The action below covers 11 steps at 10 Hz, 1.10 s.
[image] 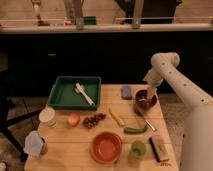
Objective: Stack bowls on top of each other
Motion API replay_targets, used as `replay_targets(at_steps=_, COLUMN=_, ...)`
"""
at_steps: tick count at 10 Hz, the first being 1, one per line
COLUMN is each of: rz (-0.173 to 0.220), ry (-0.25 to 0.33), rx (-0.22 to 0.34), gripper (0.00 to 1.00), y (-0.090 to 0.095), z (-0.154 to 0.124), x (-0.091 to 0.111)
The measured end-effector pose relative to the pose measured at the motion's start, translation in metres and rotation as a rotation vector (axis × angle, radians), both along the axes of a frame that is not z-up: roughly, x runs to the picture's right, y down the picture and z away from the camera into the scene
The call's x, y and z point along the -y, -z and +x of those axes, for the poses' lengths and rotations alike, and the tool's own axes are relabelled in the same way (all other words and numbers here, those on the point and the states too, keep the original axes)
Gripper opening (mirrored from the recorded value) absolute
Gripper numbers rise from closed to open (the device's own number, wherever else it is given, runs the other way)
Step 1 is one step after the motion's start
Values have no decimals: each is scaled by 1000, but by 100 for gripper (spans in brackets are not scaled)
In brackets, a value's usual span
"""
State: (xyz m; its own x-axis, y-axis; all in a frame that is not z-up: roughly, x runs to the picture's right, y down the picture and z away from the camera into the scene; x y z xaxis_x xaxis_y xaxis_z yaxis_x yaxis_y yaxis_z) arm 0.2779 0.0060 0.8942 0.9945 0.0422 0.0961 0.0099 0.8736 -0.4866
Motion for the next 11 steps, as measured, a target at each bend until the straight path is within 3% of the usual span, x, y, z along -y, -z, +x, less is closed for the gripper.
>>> replay_targets(at_steps=4, rz=20, ry=-27, rx=10, gripper=80, y=-15, z=5, x=-2)
replay_targets(at_steps=11, rz=-51, ry=-16, rx=28, gripper=80, y=-47, z=0, x=-11)
